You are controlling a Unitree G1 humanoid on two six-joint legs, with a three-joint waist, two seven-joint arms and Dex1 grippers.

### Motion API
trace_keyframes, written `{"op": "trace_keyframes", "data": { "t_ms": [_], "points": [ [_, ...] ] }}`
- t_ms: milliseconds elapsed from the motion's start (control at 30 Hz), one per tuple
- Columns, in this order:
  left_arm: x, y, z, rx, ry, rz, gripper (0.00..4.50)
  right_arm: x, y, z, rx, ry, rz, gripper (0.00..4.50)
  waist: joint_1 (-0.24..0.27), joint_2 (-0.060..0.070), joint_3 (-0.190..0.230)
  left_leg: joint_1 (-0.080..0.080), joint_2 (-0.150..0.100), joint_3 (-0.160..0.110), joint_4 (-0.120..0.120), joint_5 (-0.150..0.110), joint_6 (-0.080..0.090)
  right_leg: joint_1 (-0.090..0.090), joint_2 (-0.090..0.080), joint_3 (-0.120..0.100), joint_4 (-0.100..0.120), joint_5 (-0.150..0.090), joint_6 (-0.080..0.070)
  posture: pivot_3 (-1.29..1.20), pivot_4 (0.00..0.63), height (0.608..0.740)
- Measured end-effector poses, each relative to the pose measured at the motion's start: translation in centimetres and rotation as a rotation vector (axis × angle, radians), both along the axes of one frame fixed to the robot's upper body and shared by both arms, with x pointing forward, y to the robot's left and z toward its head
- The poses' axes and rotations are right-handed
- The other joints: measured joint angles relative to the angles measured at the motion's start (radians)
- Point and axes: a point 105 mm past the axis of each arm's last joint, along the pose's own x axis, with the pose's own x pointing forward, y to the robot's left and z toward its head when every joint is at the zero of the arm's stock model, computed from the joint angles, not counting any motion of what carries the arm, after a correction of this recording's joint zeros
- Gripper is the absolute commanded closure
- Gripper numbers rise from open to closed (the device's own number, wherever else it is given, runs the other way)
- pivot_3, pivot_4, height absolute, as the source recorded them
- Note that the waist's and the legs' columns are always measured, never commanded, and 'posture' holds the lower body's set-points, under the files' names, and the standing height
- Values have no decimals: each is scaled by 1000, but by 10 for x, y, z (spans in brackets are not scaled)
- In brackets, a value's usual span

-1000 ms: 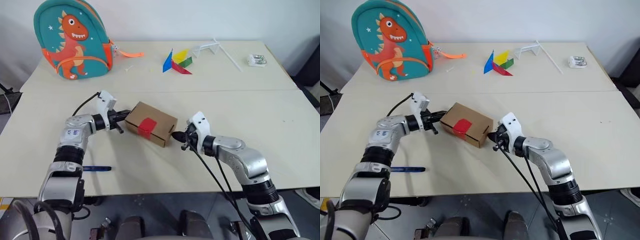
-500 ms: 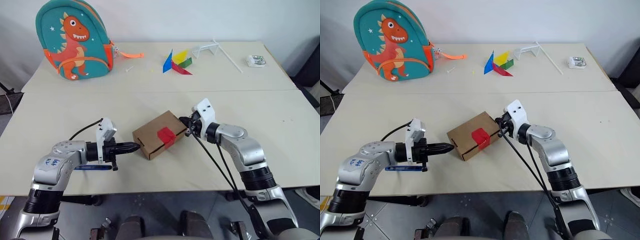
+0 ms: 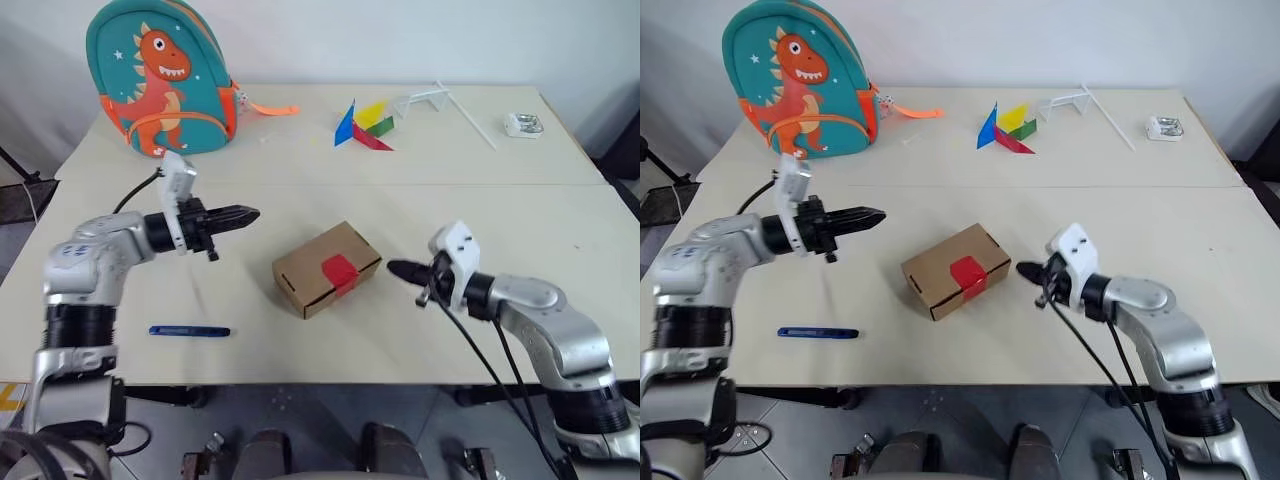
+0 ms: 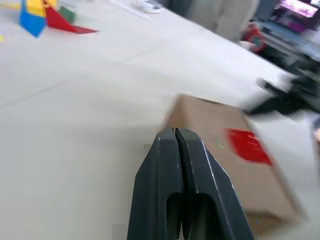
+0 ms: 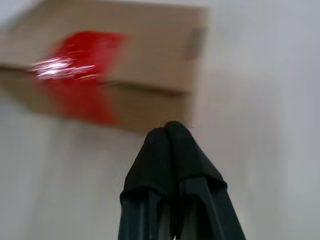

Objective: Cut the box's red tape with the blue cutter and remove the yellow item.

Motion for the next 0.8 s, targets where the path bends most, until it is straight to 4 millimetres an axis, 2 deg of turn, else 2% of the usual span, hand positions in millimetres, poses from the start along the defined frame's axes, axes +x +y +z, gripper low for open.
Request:
{"op": "trace_keyframes", "data": {
  "t_ms": [100,267,400,567,800],
  "points": [
    [13,-23,-27,79,34,-16,4459,-15,16,-15,-1,79,48,4500,-4,-1,1,0,0,1,0,0,0,0,0,0,0,0,0,0,150,740],
    [12,-35,-54,173,81,-62,4459,-8,30,-22,7,85,0,4500,-10,-2,1,0,0,2,0,0,0,-2,0,1,1,0,0,0,150,740],
    [1,-35,-60,184,122,-112,4459,12,37,-15,16,32,-81,4500,-7,-2,1,0,0,2,0,0,0,-2,0,2,1,0,0,0,150,740],
    [-21,-21,-63,181,173,-149,4459,29,25,-16,-16,10,-152,4500,-7,-2,1,0,0,1,0,0,0,-2,0,2,1,0,0,0,150,740],
    [-53,-25,-62,103,216,-166,4459,51,19,-8,-33,-34,-178,4500,-8,-2,1,0,1,1,1,0,0,-2,0,2,2,0,0,0,150,740]
  ]
}}
